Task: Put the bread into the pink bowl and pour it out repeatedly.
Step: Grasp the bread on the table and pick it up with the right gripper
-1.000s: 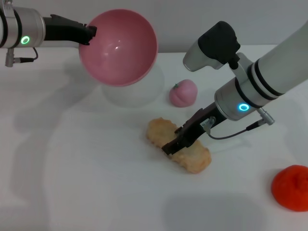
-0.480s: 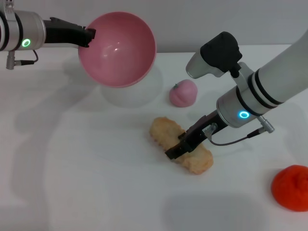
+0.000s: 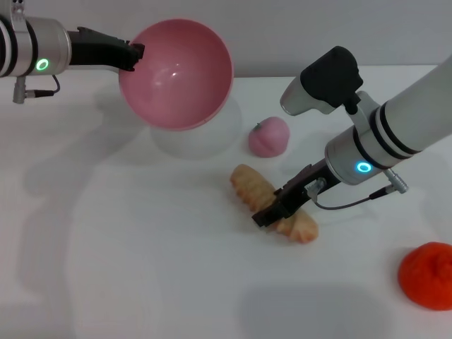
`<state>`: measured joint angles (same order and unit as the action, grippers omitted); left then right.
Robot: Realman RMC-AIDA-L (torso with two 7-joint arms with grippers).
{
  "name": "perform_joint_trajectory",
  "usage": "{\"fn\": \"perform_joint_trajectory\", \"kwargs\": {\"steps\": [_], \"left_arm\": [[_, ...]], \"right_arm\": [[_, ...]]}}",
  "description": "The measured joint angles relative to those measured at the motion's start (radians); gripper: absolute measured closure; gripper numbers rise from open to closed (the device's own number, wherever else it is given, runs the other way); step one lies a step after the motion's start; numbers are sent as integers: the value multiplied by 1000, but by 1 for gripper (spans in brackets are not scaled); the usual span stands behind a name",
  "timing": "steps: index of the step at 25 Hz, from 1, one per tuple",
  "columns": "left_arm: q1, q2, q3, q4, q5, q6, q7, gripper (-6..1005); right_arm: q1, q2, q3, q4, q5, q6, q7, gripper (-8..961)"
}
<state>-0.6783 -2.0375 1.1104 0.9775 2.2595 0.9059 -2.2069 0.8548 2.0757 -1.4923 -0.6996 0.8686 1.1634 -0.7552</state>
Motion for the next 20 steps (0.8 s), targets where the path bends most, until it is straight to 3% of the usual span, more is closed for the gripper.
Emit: {"fn": "perform_joint_trajectory", "kwargs": {"steps": [5, 11, 13, 20], "left_arm": [[2, -3, 0, 1, 0, 3, 0, 953], [5, -4, 0, 1, 0, 1, -1, 953], [6, -4, 0, 1, 0, -1, -1, 953], [6, -4, 0, 0, 0, -2, -1, 953]], "right_arm": [[-3, 0, 0, 0, -8, -18, 2, 287], [-11, 1, 0, -7, -13, -33, -2, 390], [-13, 1, 0, -10, -14, -34, -2, 552], [-15, 1, 0, -34, -15, -38, -3, 600]]}}
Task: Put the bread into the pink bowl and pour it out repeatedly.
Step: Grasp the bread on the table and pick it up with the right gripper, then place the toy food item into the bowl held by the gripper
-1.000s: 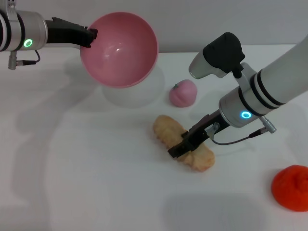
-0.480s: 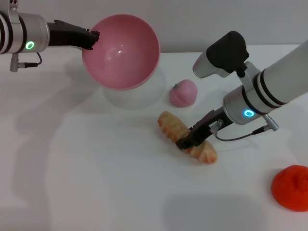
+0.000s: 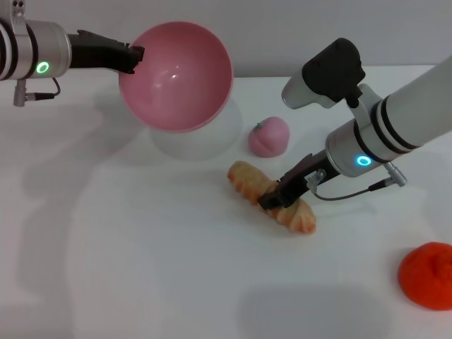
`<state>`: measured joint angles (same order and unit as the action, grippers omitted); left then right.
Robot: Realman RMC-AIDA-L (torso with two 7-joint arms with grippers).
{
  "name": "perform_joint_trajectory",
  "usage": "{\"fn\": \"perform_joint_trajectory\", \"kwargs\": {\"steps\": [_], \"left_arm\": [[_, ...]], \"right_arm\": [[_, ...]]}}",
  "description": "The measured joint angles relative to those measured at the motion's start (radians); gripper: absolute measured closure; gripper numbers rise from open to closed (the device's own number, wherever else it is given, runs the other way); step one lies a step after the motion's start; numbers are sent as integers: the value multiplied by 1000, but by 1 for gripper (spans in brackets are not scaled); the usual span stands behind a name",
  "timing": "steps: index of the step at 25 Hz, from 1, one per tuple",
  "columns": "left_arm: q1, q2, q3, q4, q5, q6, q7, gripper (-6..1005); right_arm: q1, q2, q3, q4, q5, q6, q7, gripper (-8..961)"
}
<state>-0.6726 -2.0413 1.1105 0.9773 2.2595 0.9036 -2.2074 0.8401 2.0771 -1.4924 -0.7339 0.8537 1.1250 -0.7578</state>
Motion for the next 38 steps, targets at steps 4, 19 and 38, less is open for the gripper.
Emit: {"fn": "perform_joint_trajectory", "kwargs": {"steps": [4, 19, 38], "left_arm": [[-2, 1, -2, 0, 0, 0, 0, 953], [-5, 7, -8, -1, 0, 0, -1, 953], [1, -4, 0, -2, 0, 23, -11, 953]], "right_arm": [[-16, 0, 0, -32, 0, 1, 0, 618], [-214, -3, 13, -334, -57, -17, 74, 723], [-454, 5, 41, -779, -205, -320, 137, 757]]}}
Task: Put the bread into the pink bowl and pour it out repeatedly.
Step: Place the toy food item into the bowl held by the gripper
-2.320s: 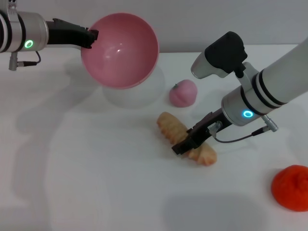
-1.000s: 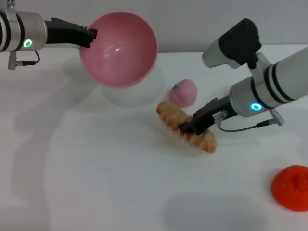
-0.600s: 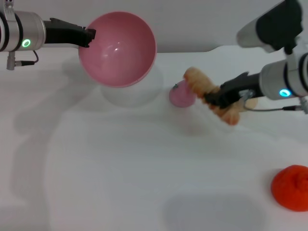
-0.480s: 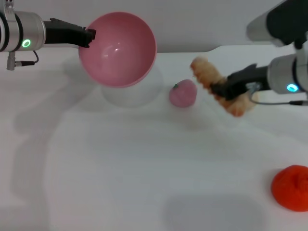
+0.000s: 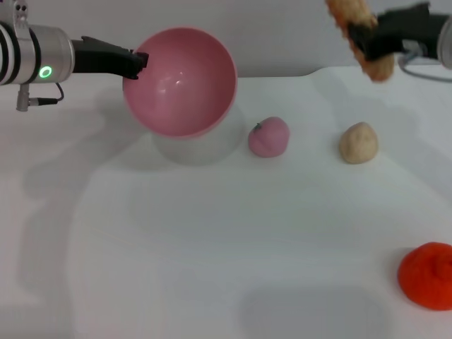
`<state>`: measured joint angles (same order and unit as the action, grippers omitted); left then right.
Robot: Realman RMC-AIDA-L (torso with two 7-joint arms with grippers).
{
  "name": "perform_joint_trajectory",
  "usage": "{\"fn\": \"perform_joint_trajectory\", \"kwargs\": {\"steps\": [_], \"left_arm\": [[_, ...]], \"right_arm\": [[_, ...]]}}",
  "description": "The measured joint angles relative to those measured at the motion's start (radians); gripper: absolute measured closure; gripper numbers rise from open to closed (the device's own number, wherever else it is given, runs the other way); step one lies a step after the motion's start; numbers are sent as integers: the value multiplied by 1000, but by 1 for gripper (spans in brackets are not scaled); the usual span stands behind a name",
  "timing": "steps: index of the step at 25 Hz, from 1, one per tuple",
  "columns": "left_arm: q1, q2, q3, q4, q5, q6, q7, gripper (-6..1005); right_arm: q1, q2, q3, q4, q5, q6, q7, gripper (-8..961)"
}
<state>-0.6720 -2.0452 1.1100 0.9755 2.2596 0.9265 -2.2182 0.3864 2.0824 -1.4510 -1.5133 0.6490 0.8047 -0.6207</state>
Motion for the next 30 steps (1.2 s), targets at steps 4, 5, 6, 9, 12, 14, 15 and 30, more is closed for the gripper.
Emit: {"fn": "perform_joint_trajectory", "kwargs": {"steps": [4, 5, 6, 9, 12, 14, 15, 30], "left_arm": [[3, -5, 1, -1, 0, 7, 0, 953], [4, -6, 2, -3, 0, 7, 0, 953], [4, -6, 2, -6, 0, 8, 0, 953], [5, -8, 5, -21, -2, 8, 1, 953], [3, -9, 5, -39, -7, 8, 7, 953], [-1, -9, 5, -48, -7, 7, 8, 953], [-2, -10, 5, -50, -7, 7, 9, 953], [-10, -10, 31, -44, -9, 7, 1, 954]], "right_arm": [[2, 1, -72, -77, 0, -77, -3, 763], [5, 1, -94, -97, 0, -98, -3, 765], [8, 1, -116, -117, 0, -120, -3, 767], [22, 1, -187, -161, 0, -176, -4, 769], [47, -1, -256, -174, 2, -223, -4, 770], [59, -3, -305, -164, 5, -253, -4, 773], [62, -3, -327, -153, 6, -271, -4, 774], [109, -5, -534, 143, 115, -472, -5, 784]]}}
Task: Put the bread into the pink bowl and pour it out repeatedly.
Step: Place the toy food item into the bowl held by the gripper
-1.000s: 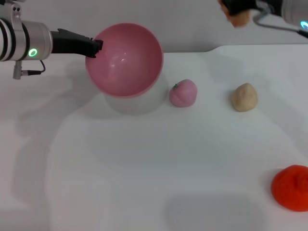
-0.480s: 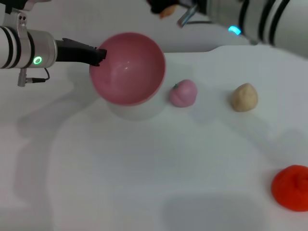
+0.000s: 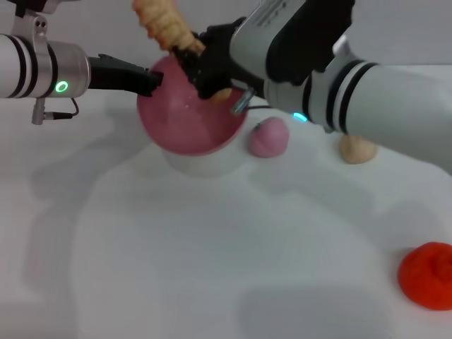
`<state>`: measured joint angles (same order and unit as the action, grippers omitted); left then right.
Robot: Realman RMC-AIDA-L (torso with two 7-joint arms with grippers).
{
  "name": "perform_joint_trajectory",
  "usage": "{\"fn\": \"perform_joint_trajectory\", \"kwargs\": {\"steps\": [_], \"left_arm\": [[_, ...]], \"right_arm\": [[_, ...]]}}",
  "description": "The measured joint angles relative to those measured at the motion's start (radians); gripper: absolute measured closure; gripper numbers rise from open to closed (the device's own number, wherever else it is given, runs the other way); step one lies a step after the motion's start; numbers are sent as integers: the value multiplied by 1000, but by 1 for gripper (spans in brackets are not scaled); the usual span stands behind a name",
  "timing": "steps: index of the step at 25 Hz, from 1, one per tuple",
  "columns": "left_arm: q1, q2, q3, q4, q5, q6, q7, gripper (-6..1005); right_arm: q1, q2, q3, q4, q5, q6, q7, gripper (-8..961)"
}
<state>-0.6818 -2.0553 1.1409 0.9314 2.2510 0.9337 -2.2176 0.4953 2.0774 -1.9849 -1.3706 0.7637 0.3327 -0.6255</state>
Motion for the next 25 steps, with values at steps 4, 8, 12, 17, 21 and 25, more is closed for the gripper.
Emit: {"fn": "perform_joint_trajectory", "kwargs": {"steps": [4, 8, 12, 17, 21, 25], "left_arm": [[-9, 0, 10, -1, -1, 0, 0, 954], [-10, 0, 11, -5, -1, 0, 0, 954], [-10, 0, 11, -6, -1, 0, 0, 954], [-7, 0, 11, -6, -1, 0, 1, 954], [-4, 0, 11, -7, -1, -1, 0, 954], [-3, 0, 11, -7, -1, -3, 0, 954]], "right_arm": [[10, -1, -22, 11, 0, -6, 0, 784], [15, -2, -22, 12, 0, -7, 0, 787], [8, -2, -8, 7, -2, -7, 0, 798], [6, -2, 6, 3, -2, -8, 0, 564], [6, -2, 14, 3, -2, -9, 0, 556], [6, -2, 21, 3, -2, -17, 0, 549]]}}
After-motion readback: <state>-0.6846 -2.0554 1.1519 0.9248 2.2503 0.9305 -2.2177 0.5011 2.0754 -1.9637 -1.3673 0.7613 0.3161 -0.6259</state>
